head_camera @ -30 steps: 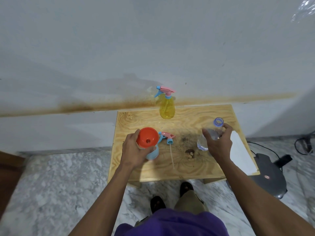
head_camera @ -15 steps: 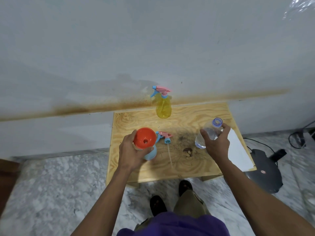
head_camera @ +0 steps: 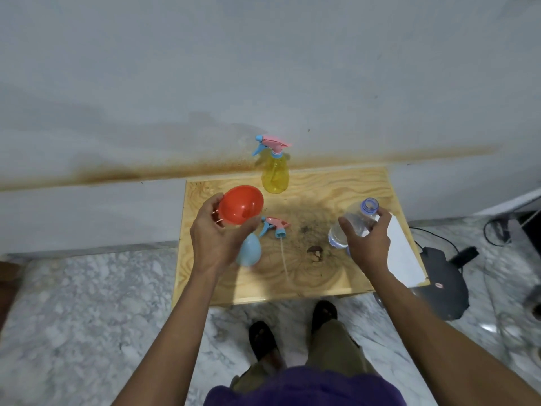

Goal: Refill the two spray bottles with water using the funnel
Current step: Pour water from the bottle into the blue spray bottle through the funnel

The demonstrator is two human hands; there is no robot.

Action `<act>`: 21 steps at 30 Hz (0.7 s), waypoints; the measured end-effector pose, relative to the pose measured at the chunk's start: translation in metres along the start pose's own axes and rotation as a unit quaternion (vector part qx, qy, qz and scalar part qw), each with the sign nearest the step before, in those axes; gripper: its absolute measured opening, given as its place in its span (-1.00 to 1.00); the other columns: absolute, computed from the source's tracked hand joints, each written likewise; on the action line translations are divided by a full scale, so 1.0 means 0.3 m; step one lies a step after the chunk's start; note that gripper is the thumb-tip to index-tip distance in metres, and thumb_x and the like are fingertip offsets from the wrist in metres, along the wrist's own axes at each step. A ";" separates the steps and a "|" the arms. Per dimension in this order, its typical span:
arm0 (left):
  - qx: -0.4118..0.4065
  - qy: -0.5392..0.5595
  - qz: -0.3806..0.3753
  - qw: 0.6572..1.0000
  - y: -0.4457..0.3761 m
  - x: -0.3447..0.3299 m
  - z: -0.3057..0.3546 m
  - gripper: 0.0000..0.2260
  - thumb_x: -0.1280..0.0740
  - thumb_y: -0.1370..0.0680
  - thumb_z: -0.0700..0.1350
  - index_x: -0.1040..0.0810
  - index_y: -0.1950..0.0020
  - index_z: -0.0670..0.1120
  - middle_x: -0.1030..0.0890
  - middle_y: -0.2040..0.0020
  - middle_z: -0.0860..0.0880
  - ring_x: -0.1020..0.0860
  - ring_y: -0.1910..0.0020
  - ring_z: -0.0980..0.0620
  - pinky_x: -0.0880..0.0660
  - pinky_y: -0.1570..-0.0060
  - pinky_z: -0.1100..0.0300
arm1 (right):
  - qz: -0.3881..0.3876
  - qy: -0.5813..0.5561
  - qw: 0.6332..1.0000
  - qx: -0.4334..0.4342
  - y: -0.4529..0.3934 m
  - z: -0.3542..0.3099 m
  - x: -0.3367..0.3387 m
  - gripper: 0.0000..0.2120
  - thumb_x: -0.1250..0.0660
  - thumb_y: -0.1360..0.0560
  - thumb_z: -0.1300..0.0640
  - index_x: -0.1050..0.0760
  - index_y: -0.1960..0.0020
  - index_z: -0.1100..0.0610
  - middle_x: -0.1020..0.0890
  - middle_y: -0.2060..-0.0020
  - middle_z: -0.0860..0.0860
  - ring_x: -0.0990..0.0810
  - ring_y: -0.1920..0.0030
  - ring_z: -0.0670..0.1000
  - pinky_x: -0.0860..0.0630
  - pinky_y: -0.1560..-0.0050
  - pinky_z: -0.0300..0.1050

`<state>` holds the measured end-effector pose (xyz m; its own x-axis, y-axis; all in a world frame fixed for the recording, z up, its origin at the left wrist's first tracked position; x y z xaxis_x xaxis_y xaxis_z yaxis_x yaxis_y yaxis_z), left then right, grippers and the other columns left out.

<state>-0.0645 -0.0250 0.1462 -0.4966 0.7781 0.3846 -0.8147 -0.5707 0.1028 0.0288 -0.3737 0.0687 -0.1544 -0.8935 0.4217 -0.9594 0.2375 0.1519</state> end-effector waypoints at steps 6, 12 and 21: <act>0.027 -0.060 -0.077 0.995 -0.002 -0.269 0.105 -0.69 -0.62 -0.31 0.04 -0.48 0.21 0.18 -0.57 0.19 0.18 -0.56 0.21 0.25 -0.48 0.21 0.36 | -0.020 0.017 0.999 0.033 0.003 -0.020 0.022 -0.31 -0.57 -0.41 0.00 -0.26 -0.39 0.01 -0.55 -0.10 -0.06 -0.54 -0.08 -0.02 -0.40 -0.07 -0.13; 0.138 -0.141 -0.169 0.966 0.015 -0.590 -0.066 -0.62 -0.56 -0.37 0.12 -0.61 0.03 -0.13 -0.67 0.10 -0.04 -0.59 0.16 0.00 -0.42 0.30 0.21 | -0.062 0.046 0.996 0.051 -0.017 0.001 0.058 -0.37 -0.52 -0.44 -0.09 -0.33 -0.41 -0.04 -0.55 -0.21 -0.13 -0.52 -0.18 -0.11 -0.40 -0.14 -0.17; 0.176 -0.170 -0.181 0.953 -0.021 -0.799 -0.178 -0.65 -0.57 -0.36 0.13 -0.63 0.08 -0.10 -0.70 0.16 -0.06 -0.66 0.10 -0.05 -0.55 0.06 0.11 | -0.105 0.050 0.992 0.053 -0.053 0.022 0.080 -0.35 -0.54 -0.41 -0.12 -0.32 -0.40 -0.12 -0.57 -0.23 -0.17 -0.53 -0.20 -0.20 -0.48 -0.11 -0.24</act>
<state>0.0436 -0.1940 0.0044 -0.0273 0.8453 0.5337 -0.7344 -0.3792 0.5630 0.0389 -0.4014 0.0704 0.0703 -0.8758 0.4775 -0.9882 0.0041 0.1530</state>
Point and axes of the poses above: each hand's wrist, its own y-axis away from the middle knuckle, its own x-axis out of the back of the hand, z = x × y, the point moved 8 cm from there along -y, towards the middle knuckle
